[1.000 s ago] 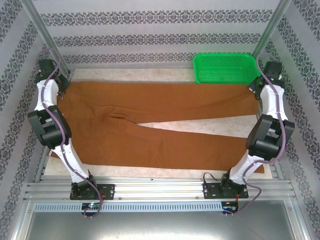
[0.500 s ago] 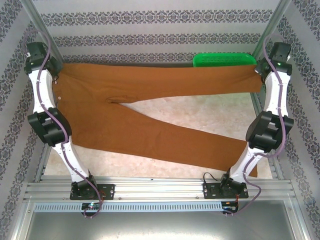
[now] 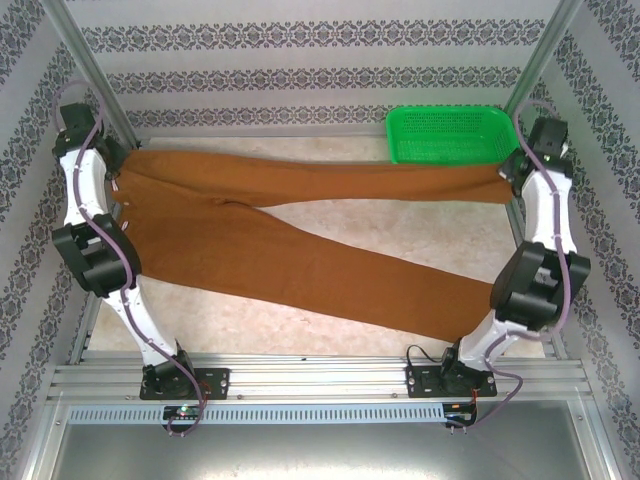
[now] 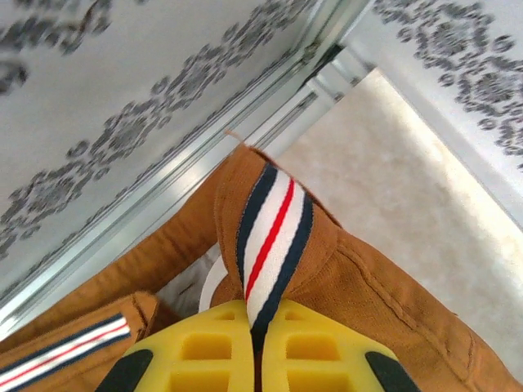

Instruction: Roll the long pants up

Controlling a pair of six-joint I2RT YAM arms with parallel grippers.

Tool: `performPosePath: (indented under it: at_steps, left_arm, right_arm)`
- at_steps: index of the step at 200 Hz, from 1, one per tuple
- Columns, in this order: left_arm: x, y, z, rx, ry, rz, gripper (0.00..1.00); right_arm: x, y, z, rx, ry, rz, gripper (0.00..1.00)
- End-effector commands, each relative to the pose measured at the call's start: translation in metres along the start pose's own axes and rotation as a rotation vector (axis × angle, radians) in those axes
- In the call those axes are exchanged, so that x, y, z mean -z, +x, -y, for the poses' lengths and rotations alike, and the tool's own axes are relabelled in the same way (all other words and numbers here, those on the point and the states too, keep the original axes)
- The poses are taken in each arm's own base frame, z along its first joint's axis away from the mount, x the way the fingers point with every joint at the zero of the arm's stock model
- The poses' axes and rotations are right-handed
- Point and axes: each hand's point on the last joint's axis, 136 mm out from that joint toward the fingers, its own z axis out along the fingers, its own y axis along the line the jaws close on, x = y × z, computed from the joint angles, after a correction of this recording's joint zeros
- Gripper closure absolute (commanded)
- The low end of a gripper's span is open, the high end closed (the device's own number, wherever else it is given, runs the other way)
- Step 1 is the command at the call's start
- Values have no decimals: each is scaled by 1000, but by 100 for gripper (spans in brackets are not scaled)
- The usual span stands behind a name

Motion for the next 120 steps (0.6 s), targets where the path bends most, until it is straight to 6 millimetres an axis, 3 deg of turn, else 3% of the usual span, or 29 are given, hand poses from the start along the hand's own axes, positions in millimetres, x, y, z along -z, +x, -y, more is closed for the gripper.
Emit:
performPosePath:
  at_steps: [1, 74, 120]
  left_arm:
    - [32, -37, -20, 64, -32, 168, 100]
    - [20, -7, -68, 185, -74, 196, 100]
    - [7, 22, -98, 284, -113, 206, 100]
  right_arm:
    - [24, -13, 19, -80, 21, 158, 100]
    - [51, 55, 84, -146, 151, 208, 100]
    - [64, 98, 142, -318, 266, 274, 100]
